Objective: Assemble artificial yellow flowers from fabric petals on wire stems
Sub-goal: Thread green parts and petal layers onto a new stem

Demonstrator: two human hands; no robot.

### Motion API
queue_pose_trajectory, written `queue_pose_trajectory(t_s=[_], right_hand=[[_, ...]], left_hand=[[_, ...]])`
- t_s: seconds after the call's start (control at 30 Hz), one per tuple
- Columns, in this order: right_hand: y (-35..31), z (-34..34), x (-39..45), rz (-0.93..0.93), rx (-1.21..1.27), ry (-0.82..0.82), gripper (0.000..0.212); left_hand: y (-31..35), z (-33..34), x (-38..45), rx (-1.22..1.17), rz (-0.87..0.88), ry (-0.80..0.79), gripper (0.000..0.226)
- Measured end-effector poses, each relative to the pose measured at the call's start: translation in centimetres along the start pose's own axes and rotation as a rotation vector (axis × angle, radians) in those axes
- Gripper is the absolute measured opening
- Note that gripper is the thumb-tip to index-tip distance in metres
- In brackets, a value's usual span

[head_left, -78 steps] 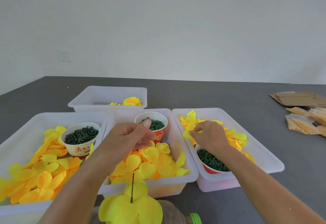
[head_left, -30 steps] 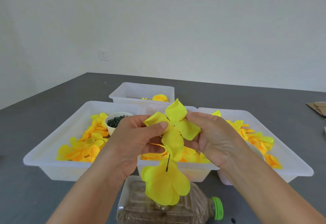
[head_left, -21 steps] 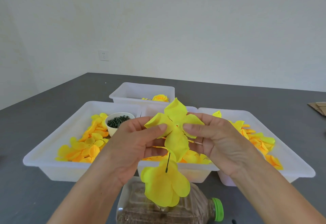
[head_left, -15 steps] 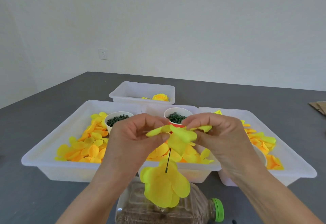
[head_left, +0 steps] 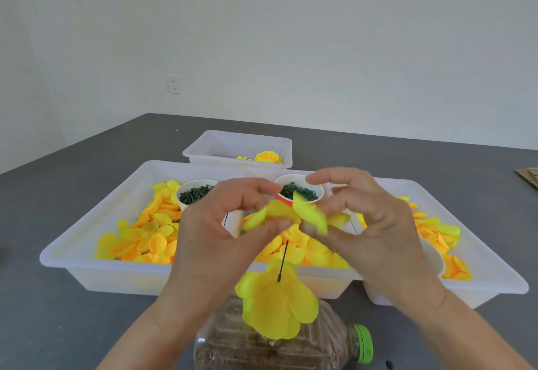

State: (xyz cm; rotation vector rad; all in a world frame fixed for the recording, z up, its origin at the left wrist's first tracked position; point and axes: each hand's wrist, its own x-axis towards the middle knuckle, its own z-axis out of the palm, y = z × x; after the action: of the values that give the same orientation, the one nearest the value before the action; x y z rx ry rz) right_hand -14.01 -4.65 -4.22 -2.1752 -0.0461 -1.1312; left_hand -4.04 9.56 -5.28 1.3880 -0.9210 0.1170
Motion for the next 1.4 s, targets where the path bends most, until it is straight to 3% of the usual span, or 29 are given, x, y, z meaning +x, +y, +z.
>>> queue_pose_trajectory(t_s=[0.13,0.23,0.4,0.57,0.7,0.97,1.1,1.27,1.4], right_hand=[[-1.1,-0.8,1.6,0.38,0.421,-0.109,0.026],[-1.4,-0.9,2.9,0.576,0.68,-0.214,0.019],[-1.1,-0.9,3.6,0.788,0.721,-0.438,0.024],[-0.5,-0.2,3.2,0.926,0.674,-0.492,0.035],[0.2,0.0,2.5,0.984,0.665,-0.525,0.033],[1.0,0.4,1.8,1.002,0.633,-0.533,0.026],[1.0,0.7,1.9,1.013,0.622,-0.538,0.016],[0.9,0.7,2.2,1.046,0.589,-0.56,0.021],[0.9,0.7,2.3,1.036,0.577,-0.591,0.025]], left_hand=[[1.9,-0.1,1.5,-0.25,-0.235,-0.064,0.025],[2.4,0.0,2.5,-0.38,-0.366,-0.095,0.028],[1.8,-0.4,2.0,-0.403,-0.589,-0.178,0.032],[1.4,-0.7,1.5,-0.4,-0.662,-0.25,0.006],[0.6,-0.6,0.8,-0.363,-0.72,-0.263,0.019],[-0.3,-0.5,0.2,-0.402,-0.789,-0.246,0.024],[-0.6,-0.7,0.2,-0.405,-0.789,-0.234,0.021],[-0.9,-0.6,0.0,-0.416,-0.809,-0.206,0.009],[-0.9,-0.3,-0.2,-0.404,-0.803,-0.22,0.03]])
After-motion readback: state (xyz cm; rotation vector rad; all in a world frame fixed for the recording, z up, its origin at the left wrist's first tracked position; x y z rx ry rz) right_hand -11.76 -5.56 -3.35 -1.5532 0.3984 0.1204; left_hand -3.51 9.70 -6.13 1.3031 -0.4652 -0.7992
